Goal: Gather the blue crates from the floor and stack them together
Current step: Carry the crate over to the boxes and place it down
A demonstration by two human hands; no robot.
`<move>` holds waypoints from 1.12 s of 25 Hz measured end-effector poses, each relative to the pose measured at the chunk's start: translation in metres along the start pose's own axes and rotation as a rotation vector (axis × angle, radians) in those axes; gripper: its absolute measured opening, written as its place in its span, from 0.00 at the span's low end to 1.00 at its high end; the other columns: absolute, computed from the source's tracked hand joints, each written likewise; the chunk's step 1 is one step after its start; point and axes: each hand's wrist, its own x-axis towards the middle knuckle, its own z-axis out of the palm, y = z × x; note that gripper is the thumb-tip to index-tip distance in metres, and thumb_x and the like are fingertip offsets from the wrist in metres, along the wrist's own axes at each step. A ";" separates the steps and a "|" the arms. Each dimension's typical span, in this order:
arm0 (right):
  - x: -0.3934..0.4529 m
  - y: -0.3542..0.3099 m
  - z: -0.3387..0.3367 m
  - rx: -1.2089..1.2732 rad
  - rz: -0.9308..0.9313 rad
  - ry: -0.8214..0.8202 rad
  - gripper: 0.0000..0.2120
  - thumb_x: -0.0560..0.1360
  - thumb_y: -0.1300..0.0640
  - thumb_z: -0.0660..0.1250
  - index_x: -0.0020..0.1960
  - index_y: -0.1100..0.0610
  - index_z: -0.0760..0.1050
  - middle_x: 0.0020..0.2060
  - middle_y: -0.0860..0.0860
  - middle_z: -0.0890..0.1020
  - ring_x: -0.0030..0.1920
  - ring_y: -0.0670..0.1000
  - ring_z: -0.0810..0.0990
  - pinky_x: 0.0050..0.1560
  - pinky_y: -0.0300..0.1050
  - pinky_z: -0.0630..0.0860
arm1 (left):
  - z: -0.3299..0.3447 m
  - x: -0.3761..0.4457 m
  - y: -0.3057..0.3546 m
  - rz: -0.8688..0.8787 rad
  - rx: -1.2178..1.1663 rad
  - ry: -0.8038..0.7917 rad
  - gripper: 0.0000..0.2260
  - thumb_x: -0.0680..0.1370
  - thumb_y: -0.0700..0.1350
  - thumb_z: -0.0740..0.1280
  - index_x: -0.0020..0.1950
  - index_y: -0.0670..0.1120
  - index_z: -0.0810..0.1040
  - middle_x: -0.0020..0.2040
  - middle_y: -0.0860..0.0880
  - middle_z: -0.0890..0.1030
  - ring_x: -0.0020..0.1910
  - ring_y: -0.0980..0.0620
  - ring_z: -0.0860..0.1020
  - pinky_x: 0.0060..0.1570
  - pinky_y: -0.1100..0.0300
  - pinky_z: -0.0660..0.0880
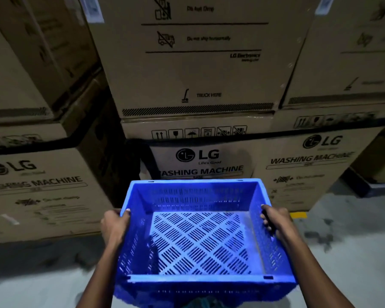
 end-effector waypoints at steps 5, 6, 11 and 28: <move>0.007 -0.026 0.011 -0.048 -0.006 -0.028 0.18 0.77 0.51 0.66 0.32 0.59 0.73 0.20 0.54 0.71 0.18 0.50 0.62 0.26 0.37 0.59 | -0.003 0.008 -0.001 -0.031 0.005 0.035 0.13 0.77 0.49 0.70 0.51 0.39 0.82 0.47 0.36 0.84 0.45 0.36 0.82 0.48 0.49 0.79; 0.007 -0.031 0.011 -0.057 -0.008 -0.025 0.18 0.77 0.51 0.66 0.32 0.59 0.73 0.20 0.54 0.71 0.18 0.50 0.62 0.26 0.37 0.59 | -0.005 0.007 0.000 -0.029 -0.012 0.045 0.13 0.77 0.48 0.70 0.52 0.38 0.82 0.48 0.35 0.84 0.46 0.36 0.82 0.47 0.50 0.78; 0.015 -0.032 0.017 -0.061 -0.024 -0.039 0.17 0.76 0.52 0.66 0.32 0.59 0.73 0.24 0.56 0.73 0.19 0.51 0.64 0.26 0.37 0.62 | -0.006 0.013 0.006 0.026 -0.053 0.041 0.13 0.78 0.48 0.69 0.53 0.37 0.81 0.48 0.35 0.84 0.46 0.36 0.82 0.48 0.47 0.79; 0.036 -0.020 0.024 -0.264 0.082 -0.177 0.13 0.81 0.54 0.58 0.41 0.59 0.70 0.24 0.53 0.74 0.20 0.48 0.65 0.21 0.34 0.59 | 0.002 0.037 0.019 0.113 0.187 -0.001 0.13 0.79 0.49 0.65 0.56 0.40 0.80 0.51 0.35 0.82 0.48 0.35 0.81 0.49 0.48 0.77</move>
